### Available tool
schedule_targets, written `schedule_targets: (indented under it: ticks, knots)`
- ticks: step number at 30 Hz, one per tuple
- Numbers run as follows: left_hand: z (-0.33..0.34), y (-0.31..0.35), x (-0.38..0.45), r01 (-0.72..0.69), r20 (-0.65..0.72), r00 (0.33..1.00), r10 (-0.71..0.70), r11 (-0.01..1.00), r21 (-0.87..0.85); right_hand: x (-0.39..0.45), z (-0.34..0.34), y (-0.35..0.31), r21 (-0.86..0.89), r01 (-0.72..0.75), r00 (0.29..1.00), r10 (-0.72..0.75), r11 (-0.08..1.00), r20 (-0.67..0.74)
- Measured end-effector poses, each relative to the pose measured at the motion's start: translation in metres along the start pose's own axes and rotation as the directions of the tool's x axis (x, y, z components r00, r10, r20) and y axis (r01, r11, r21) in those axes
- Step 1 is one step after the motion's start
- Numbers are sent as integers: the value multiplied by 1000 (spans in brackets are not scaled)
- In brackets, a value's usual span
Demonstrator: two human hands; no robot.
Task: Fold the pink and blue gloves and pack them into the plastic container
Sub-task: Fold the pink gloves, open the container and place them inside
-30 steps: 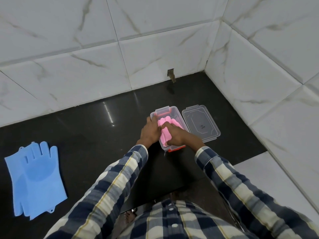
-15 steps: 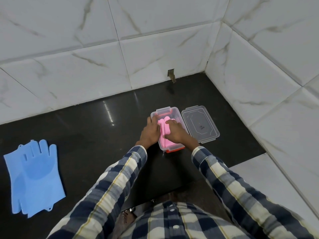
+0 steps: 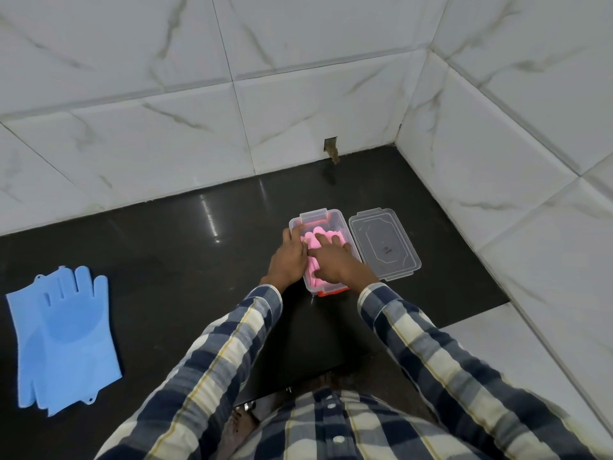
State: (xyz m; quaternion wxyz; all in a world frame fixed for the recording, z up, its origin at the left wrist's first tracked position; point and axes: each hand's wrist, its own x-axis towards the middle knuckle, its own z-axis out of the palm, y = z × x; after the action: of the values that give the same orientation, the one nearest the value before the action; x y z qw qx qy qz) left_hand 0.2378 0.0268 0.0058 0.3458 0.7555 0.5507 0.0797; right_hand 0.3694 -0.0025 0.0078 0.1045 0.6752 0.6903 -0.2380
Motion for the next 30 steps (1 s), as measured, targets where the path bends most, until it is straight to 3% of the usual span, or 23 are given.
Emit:
schedule_targets:
  ticks: [4,10,12,14,16,18,24,30]
  knots:
    - [2,3,-2,10,-27,1000,-10,1000,-22,-2,9,6,56,0,996,-5,998,89]
    - [2,3,-2,16,-37,999,-19,996,-83,-3,-6,13,-30,80,989,-76,996,126]
    - [-1,2,-3,-12,-30,1000,8,991,-136,-6,-13,14,-43,89,996,-88,995,26]
    - [-5,-2,-7,-41,-33,999,36,981,-187,-7,-17,10,-64,65,983,-75,996,-169]
    - [-10,-7,-13,-60,-55,997,49,972,-225,-6,-21,-2,-38,17,934,-30,999,-355]
    - [-17,-18,-23,-73,-88,995,53,968,-239,-1,-25,-23,-13,1,898,-7,1000,-441]
    - [-62,-74,-58,-36,-169,986,7,985,-168,8,-22,-111,38,159,844,-116,987,-523]
    - [-117,-165,-120,196,-332,921,-203,979,-56,14,9,-207,163,310,897,-232,937,-376]
